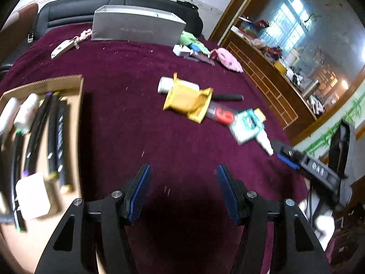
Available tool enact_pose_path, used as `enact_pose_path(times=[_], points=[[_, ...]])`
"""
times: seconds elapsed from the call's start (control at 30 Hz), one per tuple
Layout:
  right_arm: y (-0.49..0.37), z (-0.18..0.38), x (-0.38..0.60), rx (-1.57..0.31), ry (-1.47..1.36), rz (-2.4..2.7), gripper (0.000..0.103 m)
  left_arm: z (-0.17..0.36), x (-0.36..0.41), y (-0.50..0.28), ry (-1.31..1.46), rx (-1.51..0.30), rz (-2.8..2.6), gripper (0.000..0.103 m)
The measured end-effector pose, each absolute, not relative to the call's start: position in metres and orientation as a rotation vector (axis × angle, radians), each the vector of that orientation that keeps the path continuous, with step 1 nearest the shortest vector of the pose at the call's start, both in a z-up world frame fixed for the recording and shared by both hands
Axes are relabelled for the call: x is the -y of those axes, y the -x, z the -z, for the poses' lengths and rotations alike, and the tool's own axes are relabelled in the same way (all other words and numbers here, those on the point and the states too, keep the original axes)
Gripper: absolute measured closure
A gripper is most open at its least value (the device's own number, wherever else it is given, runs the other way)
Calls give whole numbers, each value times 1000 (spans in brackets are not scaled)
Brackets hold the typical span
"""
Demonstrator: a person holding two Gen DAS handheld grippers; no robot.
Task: Organize objects
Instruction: 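Grasp the yellow packet with the left tool and lift it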
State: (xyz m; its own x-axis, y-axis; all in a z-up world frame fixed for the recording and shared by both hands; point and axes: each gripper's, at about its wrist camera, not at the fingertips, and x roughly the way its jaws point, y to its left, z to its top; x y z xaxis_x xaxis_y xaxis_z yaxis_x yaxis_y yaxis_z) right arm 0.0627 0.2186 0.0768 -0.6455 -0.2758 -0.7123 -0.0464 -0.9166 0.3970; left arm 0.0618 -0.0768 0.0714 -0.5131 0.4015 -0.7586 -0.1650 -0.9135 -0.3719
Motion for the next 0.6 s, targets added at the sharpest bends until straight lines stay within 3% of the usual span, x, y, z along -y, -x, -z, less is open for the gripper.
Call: enact_pose_path(times=[0.6], points=[[-45, -45, -257, 777, -1166, 2748, 36, -14, 74, 96, 1345, 856, -2380, 50]])
